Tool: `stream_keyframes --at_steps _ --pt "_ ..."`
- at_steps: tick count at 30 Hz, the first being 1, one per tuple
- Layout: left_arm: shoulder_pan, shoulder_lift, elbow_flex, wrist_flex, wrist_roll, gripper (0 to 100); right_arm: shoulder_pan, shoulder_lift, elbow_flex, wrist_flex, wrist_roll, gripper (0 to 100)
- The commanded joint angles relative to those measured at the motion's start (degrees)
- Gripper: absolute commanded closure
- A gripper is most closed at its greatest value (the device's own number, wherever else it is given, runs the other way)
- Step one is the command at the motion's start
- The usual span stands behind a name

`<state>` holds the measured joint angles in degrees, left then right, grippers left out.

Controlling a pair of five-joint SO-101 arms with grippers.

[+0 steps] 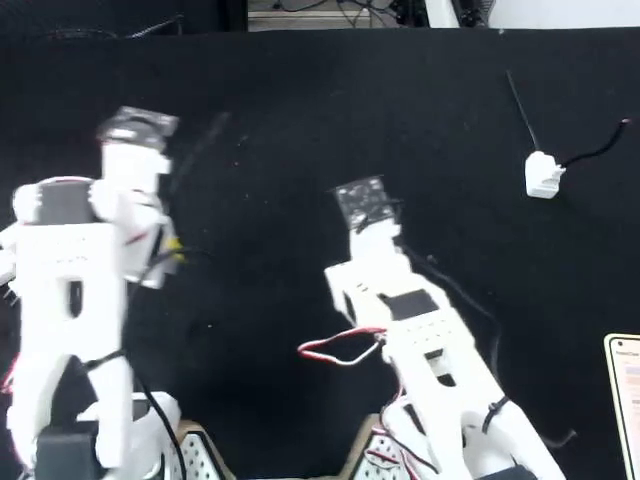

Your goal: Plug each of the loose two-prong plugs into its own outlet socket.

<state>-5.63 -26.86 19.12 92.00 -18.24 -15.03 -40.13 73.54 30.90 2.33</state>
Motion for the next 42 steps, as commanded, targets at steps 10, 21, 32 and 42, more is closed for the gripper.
stream_keyframes --at_steps 10,21,32,42 --pt "11.65 13.80 11.74 -19.78 9.41 76 1.93 -1.98 -2.07 -1.23 -0.88 77.9" --pt "-1.36 14.51 -2.77 -3.60 -1.14 73 1.93 -1.80 -2.07 -1.23 -0.88 77.9" --pt "-7.69 17.67 16.22 -23.82 -7.56 73 1.93 -1.80 -1.98 -1.23 -0.88 77.9" --pt "11.38 18.11 19.21 -28.57 5.45 73 4.31 -2.07 -2.51 -1.14 -1.14 77.9"
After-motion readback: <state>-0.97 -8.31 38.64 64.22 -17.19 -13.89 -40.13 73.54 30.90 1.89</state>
